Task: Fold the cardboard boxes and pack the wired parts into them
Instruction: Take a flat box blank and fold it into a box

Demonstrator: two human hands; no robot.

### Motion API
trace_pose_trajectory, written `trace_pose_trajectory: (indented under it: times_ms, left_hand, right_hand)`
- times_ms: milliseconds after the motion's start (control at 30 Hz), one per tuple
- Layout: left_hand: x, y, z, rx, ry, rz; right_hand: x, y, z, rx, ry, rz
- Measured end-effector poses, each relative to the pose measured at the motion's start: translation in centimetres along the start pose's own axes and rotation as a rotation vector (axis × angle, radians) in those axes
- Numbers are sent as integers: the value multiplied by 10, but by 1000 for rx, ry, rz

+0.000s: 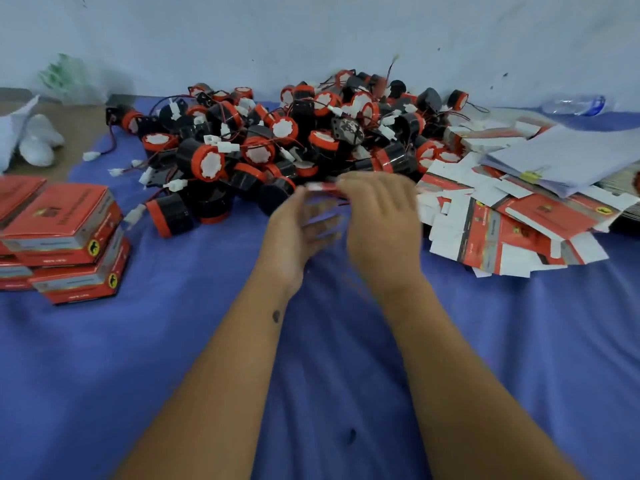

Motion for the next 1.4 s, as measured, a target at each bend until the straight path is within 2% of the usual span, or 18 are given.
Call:
trace_pose_trajectory:
  times_ms: [33,100,167,233,300,467,600,667,733,800,833,900,1000,1100,1267,1400]
  left_hand:
    - [-1,0,-3,39,-205,-89]
    - [-8,4,-14,63,-439,-128]
    - [-14,7,-26,59,-472,-85]
    - [-19,9,-35,10,-422,-23]
    - [-24,12,-43,-37,-394,54]
    - [-25,12,-49,-91,-354,89]
    - [-24,15,-53,-134,-246,108]
    - [-25,15,-54,-212,-129,161]
    - [-29,11,-57,-351,79,294]
    - [-38,-1,-56,-467,363,533]
    - [-41,-7,-53,-476,449,645]
    - [-44,-18,-44,-376,425,744]
    - [-44,-24,-35,-179,259,723]
    - [-50,-22,-37,-179,224,684]
    - [-55,-18,-49,-261,146,660]
    - [-63,-19,-50,-300,135,697]
  right_hand:
    - [15,-2,7,58,97,-48]
    - [40,-12,22,213,198,-141]
    - [50,-23,32,341,255,-177]
    - [44,-30,38,437,297,-99]
    - [29,-33,38,464,296,78]
    - [-23,-35,25,253,186,686]
    - [-41,-49,30,237,455,1203]
    - [-41,-52,35,265,594,1323]
    - [-42,-49,32,230,590,1299]
    - [-39,-43,27,158,551,1194]
    - [-36,-40,25,137,538,1120]
    - [-24,-33,22,148,543,968]
    - [-2,-31,25,310,487,662]
    - [8,-36,29,440,408,471]
    - [10,-41,34,517,426,462]
    - [8,-45,39,542,653,733]
Point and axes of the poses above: each hand's wrist, its own y-axis towards the middle knuckle, its own z-axis out of the palm, x = y × z, the point moved 6 cm from there along y, towards the middle knuckle, and after that the axes turned 10 degrees about -x, right-handed, at the moved point
